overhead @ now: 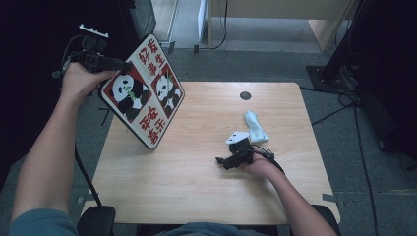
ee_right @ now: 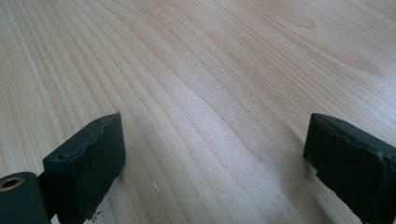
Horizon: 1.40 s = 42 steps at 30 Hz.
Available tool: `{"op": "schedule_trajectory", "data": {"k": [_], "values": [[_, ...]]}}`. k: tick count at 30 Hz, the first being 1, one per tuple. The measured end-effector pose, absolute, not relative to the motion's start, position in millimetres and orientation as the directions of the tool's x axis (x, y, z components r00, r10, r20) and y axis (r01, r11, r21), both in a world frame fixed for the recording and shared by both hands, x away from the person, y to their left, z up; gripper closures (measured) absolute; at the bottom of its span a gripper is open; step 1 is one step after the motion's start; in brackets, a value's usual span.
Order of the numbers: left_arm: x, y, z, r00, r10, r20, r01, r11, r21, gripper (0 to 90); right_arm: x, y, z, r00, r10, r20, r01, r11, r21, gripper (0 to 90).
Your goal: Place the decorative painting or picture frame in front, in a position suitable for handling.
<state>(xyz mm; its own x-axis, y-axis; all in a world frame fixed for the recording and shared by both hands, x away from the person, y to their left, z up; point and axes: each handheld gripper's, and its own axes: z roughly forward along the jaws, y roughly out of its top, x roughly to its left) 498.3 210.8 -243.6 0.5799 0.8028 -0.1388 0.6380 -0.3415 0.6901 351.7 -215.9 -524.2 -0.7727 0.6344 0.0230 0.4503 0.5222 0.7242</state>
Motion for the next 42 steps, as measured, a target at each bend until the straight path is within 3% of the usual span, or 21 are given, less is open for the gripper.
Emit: {"op": "schedule_trajectory", "data": {"k": [14, 29, 42], "values": [[522.1, 205.2, -249.5, 0.584, 0.798, -0.146, 0.668, -0.371, 0.645, 58.0, 346.6, -219.8, -524.2, -0.769, 0.639, 0.023, 0.454, 0.520, 0.724, 5.5], [534.3, 194.5, -251.1, 0.573, 0.804, -0.155, 0.744, -0.432, 0.510, 74.8, 345.9, -220.6, -524.4, -0.767, 0.641, 0.022, 0.454, 0.517, 0.725, 5.5], [534.0, 183.2, -242.5, 0.550, 0.816, -0.180, 0.776, -0.419, 0.472, 79.2, 346.0, -220.7, -524.4, -0.767, 0.642, 0.022, 0.454, 0.517, 0.726, 5.6]]}}
